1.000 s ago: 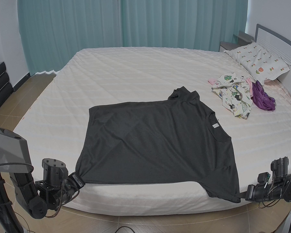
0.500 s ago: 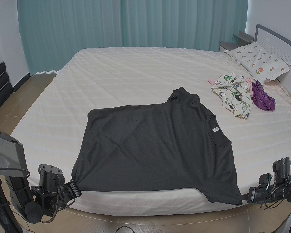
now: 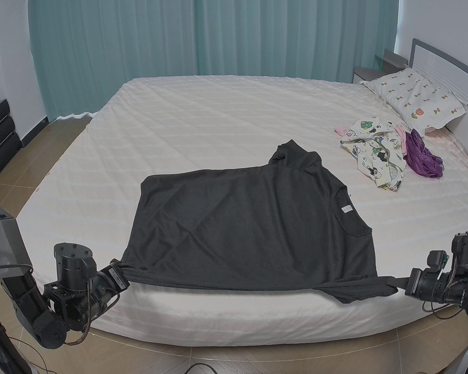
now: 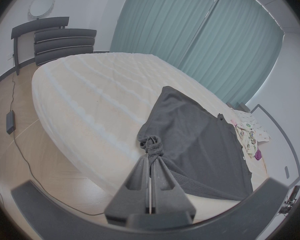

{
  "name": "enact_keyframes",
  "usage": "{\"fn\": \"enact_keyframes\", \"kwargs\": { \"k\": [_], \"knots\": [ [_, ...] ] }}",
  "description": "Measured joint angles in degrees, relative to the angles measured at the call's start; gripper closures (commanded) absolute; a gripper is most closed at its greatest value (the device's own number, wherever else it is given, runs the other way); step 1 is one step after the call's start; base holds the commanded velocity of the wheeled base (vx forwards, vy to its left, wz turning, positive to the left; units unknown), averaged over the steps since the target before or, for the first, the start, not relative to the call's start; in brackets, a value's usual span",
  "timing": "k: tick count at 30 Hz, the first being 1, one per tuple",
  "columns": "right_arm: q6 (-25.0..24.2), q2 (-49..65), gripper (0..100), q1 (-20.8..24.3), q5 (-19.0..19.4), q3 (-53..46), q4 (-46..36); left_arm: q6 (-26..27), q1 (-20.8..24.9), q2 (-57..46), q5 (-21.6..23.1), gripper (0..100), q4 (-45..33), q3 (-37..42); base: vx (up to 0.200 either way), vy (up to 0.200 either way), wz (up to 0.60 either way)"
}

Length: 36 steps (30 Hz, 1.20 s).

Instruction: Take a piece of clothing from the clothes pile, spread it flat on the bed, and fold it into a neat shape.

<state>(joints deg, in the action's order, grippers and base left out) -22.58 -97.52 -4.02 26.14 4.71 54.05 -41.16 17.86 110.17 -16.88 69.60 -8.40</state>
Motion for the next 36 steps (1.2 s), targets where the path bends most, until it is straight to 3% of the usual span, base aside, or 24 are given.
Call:
{"fn": "enact_keyframes", "kwargs": {
  "k": [12,22,36],
  "knots": [
    [-3.69,1.52,100,0.22,-0.24,8.33,1.15,-0.67,-1.19,-2.95,0.27,100,-17.26,-9.73,0.000,0.000,0.00],
    [-5.53,1.63,100,0.28,-0.33,13.09,0.71,-1.43,-1.77,-9.84,5.94,100,-42.47,-17.73,0.000,0.000,0.00],
    [-5.86,-0.38,100,0.61,-0.28,16.52,0.61,-4.74,-3.06,-11.43,7.47,100,-44.47,-25.33,0.000,0.000,0.00]
  ]
}}
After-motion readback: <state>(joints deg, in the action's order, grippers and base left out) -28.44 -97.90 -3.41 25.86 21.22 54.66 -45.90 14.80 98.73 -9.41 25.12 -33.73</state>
